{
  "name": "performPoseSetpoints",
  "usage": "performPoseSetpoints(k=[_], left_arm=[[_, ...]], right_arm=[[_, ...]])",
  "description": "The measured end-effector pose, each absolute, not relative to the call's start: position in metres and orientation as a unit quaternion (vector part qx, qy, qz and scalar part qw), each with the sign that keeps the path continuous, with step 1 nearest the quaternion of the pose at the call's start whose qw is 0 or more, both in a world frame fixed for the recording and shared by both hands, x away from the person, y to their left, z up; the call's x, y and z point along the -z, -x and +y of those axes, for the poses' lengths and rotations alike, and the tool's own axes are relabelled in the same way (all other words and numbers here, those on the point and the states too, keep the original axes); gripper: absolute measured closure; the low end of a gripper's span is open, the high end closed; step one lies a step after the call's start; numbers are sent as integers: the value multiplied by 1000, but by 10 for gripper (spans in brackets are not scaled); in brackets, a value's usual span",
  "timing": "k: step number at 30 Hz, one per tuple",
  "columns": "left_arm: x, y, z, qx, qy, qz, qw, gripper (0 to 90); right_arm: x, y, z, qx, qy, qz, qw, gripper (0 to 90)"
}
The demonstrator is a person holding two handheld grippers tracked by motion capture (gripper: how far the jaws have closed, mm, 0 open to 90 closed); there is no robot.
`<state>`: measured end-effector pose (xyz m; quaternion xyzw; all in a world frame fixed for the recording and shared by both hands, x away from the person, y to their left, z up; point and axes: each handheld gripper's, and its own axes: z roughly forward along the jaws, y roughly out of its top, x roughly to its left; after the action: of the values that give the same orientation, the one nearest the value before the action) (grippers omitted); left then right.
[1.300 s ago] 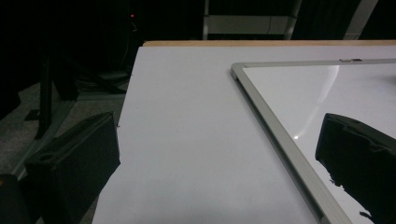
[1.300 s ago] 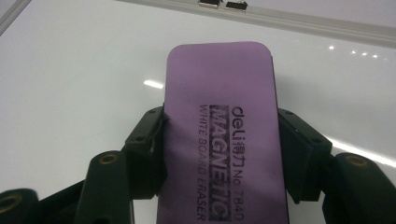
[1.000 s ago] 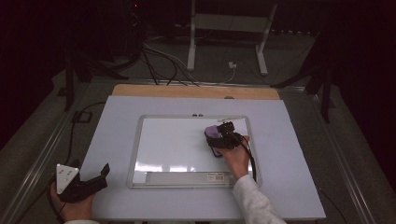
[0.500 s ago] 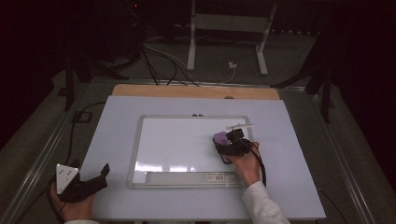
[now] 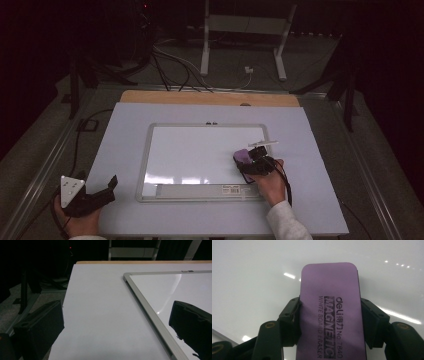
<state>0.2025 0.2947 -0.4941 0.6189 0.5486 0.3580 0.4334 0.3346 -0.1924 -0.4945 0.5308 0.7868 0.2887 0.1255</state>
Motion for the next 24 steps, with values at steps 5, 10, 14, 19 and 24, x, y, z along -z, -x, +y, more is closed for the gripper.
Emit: performPoseSetpoints(k=[5, 10, 14, 19, 24], left_arm=[[494, -202, 295, -358, -619, 549, 434, 6], [494, -202, 295, -358, -619, 549, 433, 6], [494, -203, 295, -358, -621, 548, 432, 6], [494, -203, 294, -358, -620, 549, 431, 6], [494, -202, 295, -358, -620, 549, 432, 6]], right_arm=[[499, -335, -194, -291, -530, 787, 121, 401], [495, -333, -194, -291, -521, 790, 136, 296], [485, -324, -193, -307, -500, 792, 169, 275], [479, -307, -184, -310, -447, 818, 189, 359], [485, -304, -181, -301, -443, 822, 193, 377]])
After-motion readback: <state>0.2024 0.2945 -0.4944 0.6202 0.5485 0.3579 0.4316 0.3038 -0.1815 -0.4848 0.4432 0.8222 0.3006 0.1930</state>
